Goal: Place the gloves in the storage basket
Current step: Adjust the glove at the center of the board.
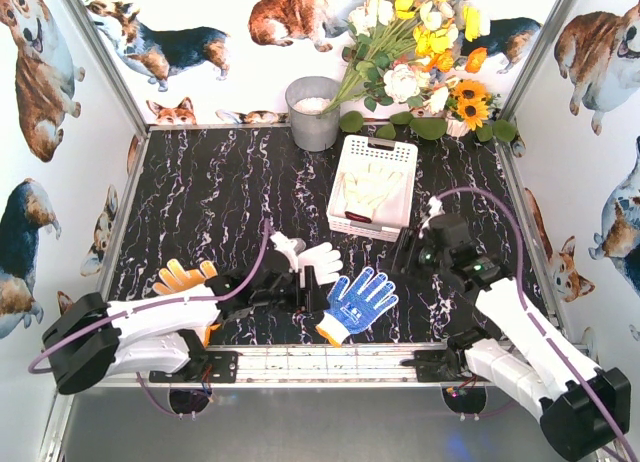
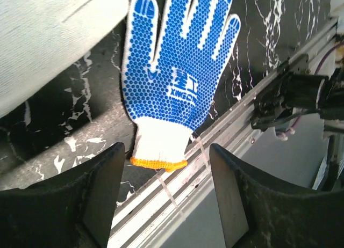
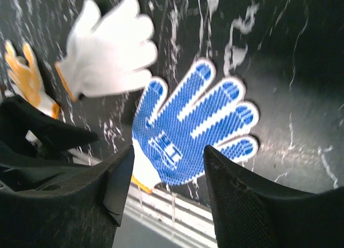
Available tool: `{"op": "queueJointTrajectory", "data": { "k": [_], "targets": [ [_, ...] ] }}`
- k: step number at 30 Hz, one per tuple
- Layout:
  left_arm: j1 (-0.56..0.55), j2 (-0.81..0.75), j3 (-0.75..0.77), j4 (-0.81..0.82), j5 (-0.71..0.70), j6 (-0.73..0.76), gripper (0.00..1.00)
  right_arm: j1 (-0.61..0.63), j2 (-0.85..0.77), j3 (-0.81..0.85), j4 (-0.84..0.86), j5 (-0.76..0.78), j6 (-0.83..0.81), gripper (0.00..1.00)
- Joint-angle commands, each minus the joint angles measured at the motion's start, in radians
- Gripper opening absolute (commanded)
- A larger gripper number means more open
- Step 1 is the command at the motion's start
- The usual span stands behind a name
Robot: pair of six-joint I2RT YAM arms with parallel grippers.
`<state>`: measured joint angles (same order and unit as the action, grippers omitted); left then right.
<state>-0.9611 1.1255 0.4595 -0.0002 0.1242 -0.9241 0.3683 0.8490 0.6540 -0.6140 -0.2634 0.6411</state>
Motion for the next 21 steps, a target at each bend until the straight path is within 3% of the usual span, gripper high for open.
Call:
{"op": "queueJointTrajectory", "data": {
  "k": [1,9,21],
  "targets": [
    [-0.023,0.074,0.047,0.033,0.109,0.071,0.57,0.072,-0.015,-0.089,-0.001,-0.013,0.14,0.54],
    [-0.06,0.168,0.079,0.027,0.095,0.085,0.55,0.189,0.024,-0.2,0.048,0.09,0.242,0.52],
    [-0.082,0.231,0.063,0.07,0.1,0.083,0.49,0.208,0.088,-0.275,0.168,0.16,0.27,0.42]
  ]
}}
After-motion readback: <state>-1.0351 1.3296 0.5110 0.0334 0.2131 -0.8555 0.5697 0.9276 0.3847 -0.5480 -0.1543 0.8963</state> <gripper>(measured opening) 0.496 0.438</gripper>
